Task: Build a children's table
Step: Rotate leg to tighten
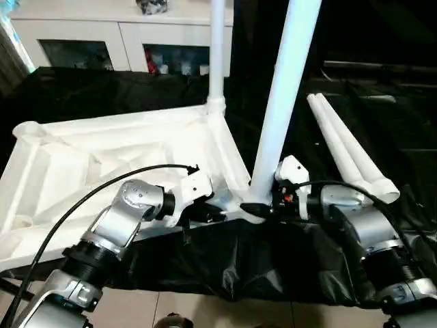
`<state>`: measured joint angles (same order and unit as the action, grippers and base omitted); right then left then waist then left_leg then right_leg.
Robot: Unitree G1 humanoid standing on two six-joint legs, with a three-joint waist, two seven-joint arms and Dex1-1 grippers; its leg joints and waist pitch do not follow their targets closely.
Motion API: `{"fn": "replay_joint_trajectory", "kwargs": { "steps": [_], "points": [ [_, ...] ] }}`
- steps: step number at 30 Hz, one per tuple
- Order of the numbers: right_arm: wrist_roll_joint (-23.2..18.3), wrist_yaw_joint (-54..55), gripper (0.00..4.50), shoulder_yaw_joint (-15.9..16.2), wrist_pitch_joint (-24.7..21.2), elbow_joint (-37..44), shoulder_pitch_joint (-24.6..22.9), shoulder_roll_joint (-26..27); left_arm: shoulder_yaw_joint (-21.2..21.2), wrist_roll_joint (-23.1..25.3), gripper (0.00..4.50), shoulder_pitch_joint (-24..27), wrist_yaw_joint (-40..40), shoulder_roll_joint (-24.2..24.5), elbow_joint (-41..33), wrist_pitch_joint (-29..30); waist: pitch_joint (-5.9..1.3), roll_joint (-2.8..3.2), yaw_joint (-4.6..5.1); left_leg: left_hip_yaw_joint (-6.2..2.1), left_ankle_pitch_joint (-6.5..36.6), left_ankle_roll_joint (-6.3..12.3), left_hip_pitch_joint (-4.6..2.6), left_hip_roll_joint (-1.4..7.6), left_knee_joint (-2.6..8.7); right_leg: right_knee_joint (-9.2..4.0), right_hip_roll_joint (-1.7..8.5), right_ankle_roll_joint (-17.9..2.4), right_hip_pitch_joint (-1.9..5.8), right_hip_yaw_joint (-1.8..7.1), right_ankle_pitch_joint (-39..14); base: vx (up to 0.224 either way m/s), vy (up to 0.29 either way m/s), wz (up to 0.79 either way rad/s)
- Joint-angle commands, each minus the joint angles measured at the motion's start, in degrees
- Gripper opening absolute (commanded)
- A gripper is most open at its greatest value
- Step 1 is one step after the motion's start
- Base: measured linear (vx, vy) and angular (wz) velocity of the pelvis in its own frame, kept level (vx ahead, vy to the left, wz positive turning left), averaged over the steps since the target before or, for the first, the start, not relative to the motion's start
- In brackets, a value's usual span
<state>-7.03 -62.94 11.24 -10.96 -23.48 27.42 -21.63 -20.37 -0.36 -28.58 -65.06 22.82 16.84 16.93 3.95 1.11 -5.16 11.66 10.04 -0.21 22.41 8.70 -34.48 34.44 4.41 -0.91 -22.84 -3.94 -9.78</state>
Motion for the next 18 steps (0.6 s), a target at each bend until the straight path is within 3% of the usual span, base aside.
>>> {"fn": "replay_joint_trajectory", "kwargs": {
  "steps": [1, 5, 11, 14, 17, 18],
  "points": [
    [-0.4, -1.9, 3.06, 2.6, -0.1, 2.3, 0.1, 0.3, -2.5, -1.4, 0.0, -0.1, -2.4, -1.0, -2.7, -1.3, -4.29, -0.3, 0.12, -2.43, 13.8, 1.43, -1.8, 5.1, 4.28, -4.07, 5.15, -13.0, 2.23, 3.22, -15.7, 0.0, 0.0, 0.0],
    [0.2, -2.0, 2.75, 2.9, 0.1, 2.3, -0.2, 0.4, -2.5, -1.1, 0.0, -0.2, -2.1, -0.8, -2.3, -1.5, -4.35, -0.29, 0.14, -2.48, 13.7, 1.13, -1.76, 5.04, 4.26, -4.1, 5.15, -12.8, 2.24, 3.21, -16.1, 0.0, 0.0, 0.0],
    [0.9, -0.4, 2.68, 3.3, -0.2, 3.0, -1.1, 1.2, -1.8, -0.4, 0.0, -0.6, -0.6, -1.8, -1.5, -1.3, -4.47, -0.29, 0.1, -2.46, 13.0, 1.31, -1.75, 5.01, 4.19, -3.95, 5.12, -13.0, 2.28, 3.21, -14.8, 0.0, 0.0, 0.0],
    [2.0, 5.5, 2.68, 2.3, -0.1, 1.8, -1.4, 3.4, -0.9, 0.2, 0.0, -1.5, 2.8, -3.5, 0.1, -0.7, -4.28, -0.24, 0.3, -2.44, 13.5, 0.99, -1.72, 4.91, 4.23, -4.15, 5.1, -13.0, 2.14, 3.22, -15.6, 0.0, 0.0, 0.0],
    [4.6, 21.3, 2.67, -1.6, -0.3, -4.1, 0.2, 8.9, 0.8, 1.8, 0.0, -4.2, 11.1, -7.6, 4.3, 1.8, -4.13, -0.31, 0.72, -2.62, 15.8, -0.58, -1.91, 4.72, 4.29, -4.69, 5.23, -11.7, 2.01, 3.12, -20.8, 0.0, 0.0, 0.0],
    [4.8, 25.9, 2.67, -2.9, -0.4, -5.9, 0.8, 10.8, 1.5, 2.4, 0.0, -5.3, 14.4, -9.3, 6.0, 3.1, -4.0, -0.26, 0.97, -2.74, 17.2, -1.56, -2.2, 4.72, 4.41, -5.01, 5.2, -11.1, 1.65, 3.11, -23.2, 0.0, 0.0, 0.0]
  ]
}}
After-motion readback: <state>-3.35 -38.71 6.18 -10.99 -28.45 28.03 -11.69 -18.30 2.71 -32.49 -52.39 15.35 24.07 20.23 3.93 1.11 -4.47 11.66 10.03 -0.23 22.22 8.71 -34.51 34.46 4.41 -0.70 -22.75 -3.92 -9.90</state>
